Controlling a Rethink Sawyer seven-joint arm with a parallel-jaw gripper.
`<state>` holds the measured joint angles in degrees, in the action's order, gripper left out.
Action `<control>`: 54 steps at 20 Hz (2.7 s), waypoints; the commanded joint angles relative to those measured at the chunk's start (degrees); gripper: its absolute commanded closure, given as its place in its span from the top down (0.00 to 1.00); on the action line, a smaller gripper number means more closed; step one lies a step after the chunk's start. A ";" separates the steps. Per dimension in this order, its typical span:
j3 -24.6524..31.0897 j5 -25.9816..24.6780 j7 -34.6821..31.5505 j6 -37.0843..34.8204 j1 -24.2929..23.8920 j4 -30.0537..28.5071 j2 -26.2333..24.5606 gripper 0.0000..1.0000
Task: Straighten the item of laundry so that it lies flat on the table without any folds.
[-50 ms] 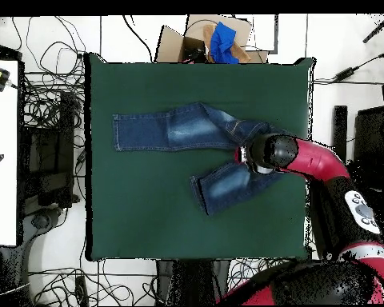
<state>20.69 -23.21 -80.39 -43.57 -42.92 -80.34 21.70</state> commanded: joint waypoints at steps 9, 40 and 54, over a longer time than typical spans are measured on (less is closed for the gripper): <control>4.05 1.59 2.55 -4.08 -0.65 -4.87 11.18 1.00; -0.89 -9.62 0.81 25.02 2.06 -7.18 -5.27 1.00; 1.39 -8.73 -3.34 27.63 -0.17 -11.79 -3.08 1.00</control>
<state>21.60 -29.52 -80.39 -17.44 -43.05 -88.24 21.28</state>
